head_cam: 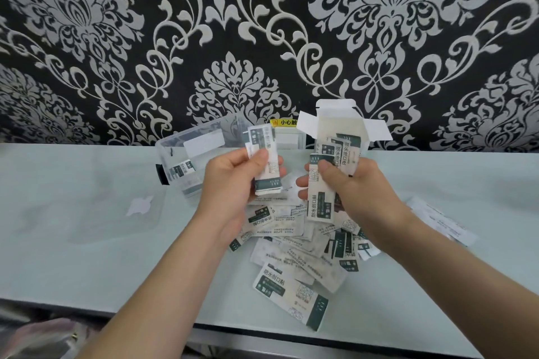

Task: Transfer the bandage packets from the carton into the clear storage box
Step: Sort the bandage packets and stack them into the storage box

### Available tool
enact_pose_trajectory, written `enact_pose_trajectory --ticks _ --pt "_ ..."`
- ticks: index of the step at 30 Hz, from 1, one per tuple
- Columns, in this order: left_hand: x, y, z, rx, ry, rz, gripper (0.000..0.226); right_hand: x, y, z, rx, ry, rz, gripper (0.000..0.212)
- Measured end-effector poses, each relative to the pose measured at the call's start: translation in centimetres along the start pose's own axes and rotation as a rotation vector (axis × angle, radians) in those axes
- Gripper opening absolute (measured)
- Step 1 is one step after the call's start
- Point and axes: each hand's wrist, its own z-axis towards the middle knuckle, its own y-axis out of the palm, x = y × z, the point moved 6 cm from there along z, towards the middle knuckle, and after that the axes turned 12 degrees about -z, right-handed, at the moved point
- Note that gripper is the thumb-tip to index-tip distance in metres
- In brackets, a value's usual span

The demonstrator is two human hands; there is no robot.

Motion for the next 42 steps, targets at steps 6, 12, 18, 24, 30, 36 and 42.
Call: enact_pose_trajectory --ticks 6,12,18,24,30,36,42 --pt "-1.9 2.5 -1.7 -0.088 -0.059 0.027 0.012 0.7 1.6 0.0 -0.084 0.116 0.301 0.022" --pt "-2.0 3.5 -2.0 -0.059 0.206 0.279 0.013 0.2 2.6 -0.6 -0.254 0.169 0.593 0.036" --pt "-2.8 4.1 -2.3 -0.197 0.017 0.152 0.022 0.6 3.4 -0.8 -0.307 0.176 0.528 0.03" --pt "-0.2 4.8 -2.8 -0.531 0.274 0.685 0.094 1.1 3.4 -0.8 -0.254 0.227 0.487 0.024" --pt "-1.3 5.5 -4.0 -0.655 0.278 1.085 0.112 1.3 4.2 -1.1 -0.314 0.205 0.255 0.027" --pt "-1.1 5.3 -3.8 -0.625 0.512 1.238 0.088 1.1 4.5 -1.4 -0.407 0.216 0.19 0.022" --pt "-1.4 4.6 -3.1 -0.587 0.441 1.179 0.071 0.7 4.2 -1.4 -0.434 0.149 0.11 0.021"
